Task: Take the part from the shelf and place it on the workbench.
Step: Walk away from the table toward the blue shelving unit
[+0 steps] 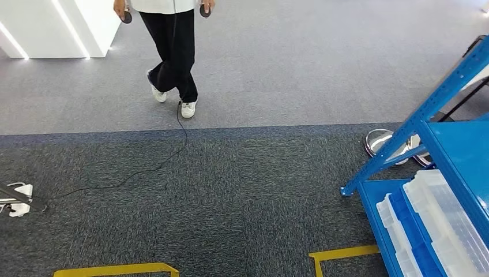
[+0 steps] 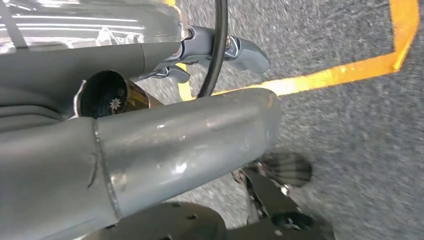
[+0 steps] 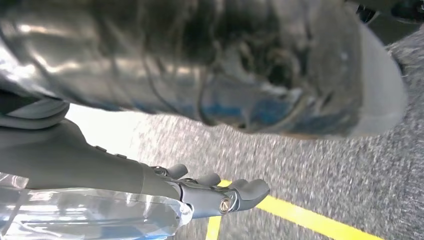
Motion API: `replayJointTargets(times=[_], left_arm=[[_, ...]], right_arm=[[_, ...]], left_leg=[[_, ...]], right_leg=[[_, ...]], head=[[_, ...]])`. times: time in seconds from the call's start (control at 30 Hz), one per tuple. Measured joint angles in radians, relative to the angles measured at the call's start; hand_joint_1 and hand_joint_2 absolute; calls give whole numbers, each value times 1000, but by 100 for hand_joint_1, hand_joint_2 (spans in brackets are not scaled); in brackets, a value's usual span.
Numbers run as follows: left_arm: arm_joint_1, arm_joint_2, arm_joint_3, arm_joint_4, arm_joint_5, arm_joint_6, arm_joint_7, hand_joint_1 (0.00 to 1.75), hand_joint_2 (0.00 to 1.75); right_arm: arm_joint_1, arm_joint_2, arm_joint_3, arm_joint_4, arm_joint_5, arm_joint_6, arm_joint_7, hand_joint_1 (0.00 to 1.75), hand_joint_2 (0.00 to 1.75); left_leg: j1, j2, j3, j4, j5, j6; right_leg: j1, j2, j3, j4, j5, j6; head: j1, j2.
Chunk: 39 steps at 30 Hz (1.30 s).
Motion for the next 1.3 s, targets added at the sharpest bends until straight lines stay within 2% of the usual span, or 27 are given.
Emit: replayJointTargets(times=[0.07,0.1,0.13,0.17,0.23,0.3,0.37,0.43,0.5,0.53,0.57,0.6,0.63,0.67,0.73,0.8,0.87,0.9,0.97,1.0,1.03,1.07,1.1,1.13,1.17,1.23,1.3], left_arm=[[8,0,-4,0,-2,0,8,0,0],[9,-1,-6,0,-3,-1,9,0,0],[9,-2,-7,0,-4,-1,10,0,0],[8,-3,-7,0,-4,-2,12,0,0],[7,-4,-8,0,-4,-2,19,0,0],[7,-4,-9,0,-1,-2,26,0,0],[5,-4,-10,0,4,-4,22,0,0],[3,-4,-10,0,7,-9,8,0,0],[3,-4,-11,0,5,-16,-3,0,0],[5,-4,-12,0,2,-20,-4,0,0],[7,-4,-14,0,-2,-22,-4,0,0],[8,-3,-16,0,-5,-24,-3,0,0],[9,-3,-18,0,-7,-24,-2,0,0],[9,-1,-19,0,-8,-24,-2,0,0],[8,4,-21,0,-8,-23,-2,0,0],[6,7,-23,0,-8,-23,-3,0,0],[3,8,-24,0,-8,-23,-3,0,0],[2,8,-24,0,-7,-23,-4,0,0],[2,9,-24,0,-7,-23,-5,0,0],[3,9,-24,0,-6,-23,-6,0,0],[5,10,-24,0,-6,-22,-7,0,0],[7,10,-24,0,-5,-22,-9,0,0],[8,11,-24,0,-4,-22,-11,0,0],[7,11,-24,0,-3,-23,-12,0,0],[6,11,-24,0,-2,-23,-14,0,0],[4,10,-24,0,0,-23,-15,0,0],[3,10,-24,0,2,-23,-15,0,0]], right_arm=[[-1,0,-1,0,-6,-1,-6,0,0],[0,0,-2,0,-7,-2,-7,0,0],[1,0,-2,0,-8,-2,-7,0,0],[2,0,-2,0,-10,-2,-8,0,0],[1,0,-4,0,-19,-2,-9,0,0],[-2,0,-8,0,-27,0,-4,0,0],[-1,0,-12,0,-30,3,11,0,0],[1,1,-18,0,-34,4,26,0,0],[0,3,-27,0,-43,3,30,0,0],[-1,5,-32,0,-48,2,26,0,0],[-1,6,-37,0,-52,1,20,0,0],[-1,8,-42,0,-54,0,12,0,0],[0,8,-46,0,-55,0,4,0,0],[0,10,-50,0,-55,0,0,0,0],[-1,12,-54,0,-55,0,-4,0,0],[-3,14,-57,0,-54,-1,-5,0,0],[-2,14,-60,0,-54,-1,-5,0,0],[-1,14,-61,0,-53,-1,-5,0,0],[0,14,-63,0,-53,-1,-4,0,0],[-1,14,-64,0,-52,-1,-2,0,0],[-2,14,-65,0,-51,-1,0,0,0],[-3,14,-65,0,-50,-1,4,0,0],[-2,14,-65,0,-49,-1,8,0,0],[-1,14,-66,0,-48,-1,12,0,0],[0,14,-66,0,-47,-1,15,0,0],[-1,14,-67,0,-46,-1,17,0,0],[-3,14,-68,0,-46,-1,18,0,0]], left_leg=[[-5,33,-2,1,-1,2],[-6,47,-3,1,-2,2],[-7,59,-2,2,-3,1],[-8,69,-1,3,-5,0],[-10,88,4,4,-10,-6],[-11,104,9,2,-12,-18],[-11,119,14,0,-15,-29],[-9,90,7,30,-43,-40],[-5,33,-40,140,-107,-47],[-5,15,-74,212,-139,-49],[-4,8,-101,267,-155,-49],[-4,6,-115,289,-150,-49],[-4,4,-110,271,-125,-47],[-4,-4,-86,213,-83,-44],[-3,-51,-29,74,-17,-37],[-4,-84,-6,12,-1,-33],[-4,-68,-3,5,3,-26],[-3,-55,-2,-1,7,-20],[0,-28,0,-11,15,-7],[-2,-13,0,-13,15,-4],[-4,2,-1,-13,15,-2],[-5,17,-2,-12,14,-1],[-6,32,-2,-12,13,-1],[-7,45,-1,-12,12,-2],[-7,57,1,-12,10,-4],[-9,78,7,-11,4,-10],[-13,95,13,-10,-2,-21]], right_leg=[[-1,-11,-48,105,-37,4],[-1,-14,-46,108,-29,4],[0,-18,-23,70,-4,2],[1,-30,18,0,29,-2],[9,-65,89,-126,69,-14],[17,-78,106,-166,74,-25],[17,-59,105,-173,80,-33],[9,-39,109,-183,86,-43],[5,-19,110,-187,91,-50],[5,-7,109,-186,92,-52],[6,6,108,-185,92,-53],[6,20,107,-184,92,-53],[7,35,108,-182,92,-53],[7,49,108,-180,92,-52],[6,73,106,-174,91,-47],[5,94,97,-170,93,-36],[3,114,90,-171,98,-21],[3,106,86,-166,94,-16],[7,54,57,-107,54,-9],[7,20,28,-45,18,-7],[6,1,-6,25,-17,-3],[5,-7,-35,86,-40,-1],[3,-11,-49,118,-45,1],[2,-14,-41,108,-29,2],[2,-21,-12,56,2,1],[7,-57,71,-94,62,-8],[14,-78,110,-172,82,-21]], head=[[0,0],[0,0],[0,0],[0,0],[0,0],[0,0],[0,0],[0,0],[-2,0],[-2,0],[-2,0],[-2,0],[-2,0],[-2,0],[-2,0],[-2,0],[-2,0],[-1,0],[0,0],[1,0],[2,0],[2,0],[2,0],[2,0],[2,0],[2,0],[2,0]])
